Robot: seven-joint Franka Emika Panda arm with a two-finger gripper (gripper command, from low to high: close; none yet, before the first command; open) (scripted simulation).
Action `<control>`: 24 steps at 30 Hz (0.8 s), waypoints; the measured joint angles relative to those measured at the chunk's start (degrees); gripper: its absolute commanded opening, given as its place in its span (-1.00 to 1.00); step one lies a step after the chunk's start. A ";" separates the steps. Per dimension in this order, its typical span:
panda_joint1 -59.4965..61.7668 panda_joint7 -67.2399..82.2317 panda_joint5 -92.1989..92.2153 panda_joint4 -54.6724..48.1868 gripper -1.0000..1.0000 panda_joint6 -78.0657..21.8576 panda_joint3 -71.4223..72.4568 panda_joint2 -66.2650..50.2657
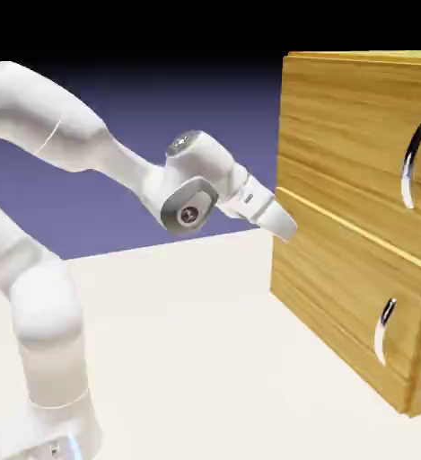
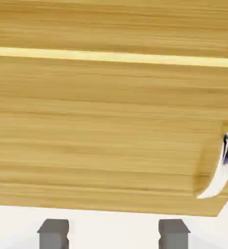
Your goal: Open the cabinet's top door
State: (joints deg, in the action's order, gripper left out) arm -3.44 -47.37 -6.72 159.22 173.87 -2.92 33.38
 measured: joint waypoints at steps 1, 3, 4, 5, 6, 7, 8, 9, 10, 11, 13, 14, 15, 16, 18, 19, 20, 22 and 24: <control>-1.02 -1.82 -2.49 -0.66 0.00 -0.05 -1.08 0.27; -3.06 -5.47 -7.48 -1.98 0.00 -0.15 -3.25 0.80; -4.07 -7.29 -9.97 -2.64 0.00 -0.20 -4.33 1.07; -5.09 -9.11 -12.46 -3.30 0.00 -0.25 -5.42 1.34; -6.11 -10.93 -14.95 -3.96 0.00 -0.30 -6.50 1.61; -7.13 -12.76 -17.45 -4.62 0.00 -0.35 -7.58 1.88; -8.15 -14.58 -19.94 -5.28 0.00 -0.40 -8.66 2.15; -9.17 -16.40 -22.43 -5.95 0.00 -0.45 -9.75 2.41; -10.18 -18.22 -24.92 -6.61 0.00 -0.50 -10.83 2.68; -11.20 -20.05 -27.41 -7.27 0.00 -0.55 -11.91 2.95; -13.24 -23.69 -32.40 -8.59 0.00 -0.65 -14.08 3.49; -14.26 -25.51 -34.89 -9.25 0.00 -0.70 -15.16 3.75; -15.28 -27.34 -37.38 -9.91 0.00 -0.75 -16.25 4.02; -16.29 -29.16 -39.88 -10.57 0.00 -0.80 -17.33 4.29; -18.33 -32.80 -44.86 -11.89 0.00 -0.89 -19.50 4.83; -19.35 -34.63 -47.35 -12.55 0.00 -0.94 -20.58 5.10; -20.37 -36.45 -49.84 -13.21 0.00 -0.99 -21.66 5.36; -22.41 -40.09 -54.83 -14.53 0.00 -1.09 -23.83 5.90; -24.44 -43.74 -59.81 -15.85 0.00 -1.19 -25.99 6.44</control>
State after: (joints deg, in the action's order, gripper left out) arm -27.88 -91.11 -66.54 143.37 172.68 -28.92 39.82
